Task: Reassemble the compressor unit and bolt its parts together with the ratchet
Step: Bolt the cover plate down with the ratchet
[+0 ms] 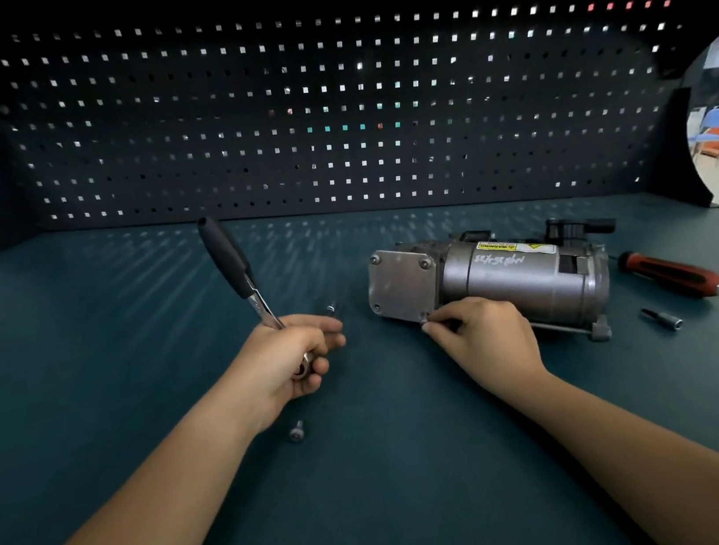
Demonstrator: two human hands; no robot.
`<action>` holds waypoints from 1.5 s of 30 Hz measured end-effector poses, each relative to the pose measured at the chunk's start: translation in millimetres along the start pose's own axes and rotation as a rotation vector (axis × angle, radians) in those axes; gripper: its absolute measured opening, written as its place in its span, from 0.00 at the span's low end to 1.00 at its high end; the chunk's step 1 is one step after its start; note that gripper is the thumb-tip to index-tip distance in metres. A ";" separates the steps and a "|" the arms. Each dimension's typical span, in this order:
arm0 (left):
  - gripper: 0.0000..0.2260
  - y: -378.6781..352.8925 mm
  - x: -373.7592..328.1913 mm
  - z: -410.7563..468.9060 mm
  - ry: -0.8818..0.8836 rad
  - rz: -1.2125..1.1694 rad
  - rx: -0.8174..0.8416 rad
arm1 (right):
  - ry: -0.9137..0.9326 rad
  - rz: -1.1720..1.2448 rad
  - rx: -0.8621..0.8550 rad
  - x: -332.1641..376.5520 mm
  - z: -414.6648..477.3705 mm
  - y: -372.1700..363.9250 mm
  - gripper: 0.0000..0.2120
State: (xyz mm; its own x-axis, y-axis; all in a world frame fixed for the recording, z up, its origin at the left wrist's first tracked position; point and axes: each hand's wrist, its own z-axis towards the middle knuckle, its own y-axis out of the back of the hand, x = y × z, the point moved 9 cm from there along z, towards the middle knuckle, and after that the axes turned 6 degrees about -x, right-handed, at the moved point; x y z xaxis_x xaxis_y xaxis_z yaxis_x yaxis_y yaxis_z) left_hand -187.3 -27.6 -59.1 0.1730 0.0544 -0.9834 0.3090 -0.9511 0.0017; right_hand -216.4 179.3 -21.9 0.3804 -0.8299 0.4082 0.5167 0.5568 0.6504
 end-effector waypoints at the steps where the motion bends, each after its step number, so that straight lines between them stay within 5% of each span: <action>1: 0.14 -0.5 0.2 -0.2 0.001 0.002 0.002 | -0.030 0.011 -0.001 -1.2 0.4 -1.6 0.08; 10: 0.13 -2.4 1.1 -1.1 0.009 0.029 0.026 | -0.233 0.060 0.033 -11.2 -0.5 -10.0 0.08; 24: 0.15 -16.6 -15.9 -29.6 -0.007 0.247 0.318 | -0.038 0.068 0.125 2.2 1.4 -10.7 0.11; 45: 0.15 -24.9 -17.8 -33.9 -0.041 0.168 0.289 | -0.080 0.111 0.088 -0.5 1.5 -8.5 0.09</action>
State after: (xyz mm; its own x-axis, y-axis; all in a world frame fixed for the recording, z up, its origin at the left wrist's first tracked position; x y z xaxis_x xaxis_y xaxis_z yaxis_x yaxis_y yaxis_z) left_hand -166.4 5.4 -35.5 0.1591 -0.1176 -0.9802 -0.0001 -0.9929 0.1191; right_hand -222.1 174.9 -26.6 0.3674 -0.7656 0.5281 0.4045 0.6428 0.6505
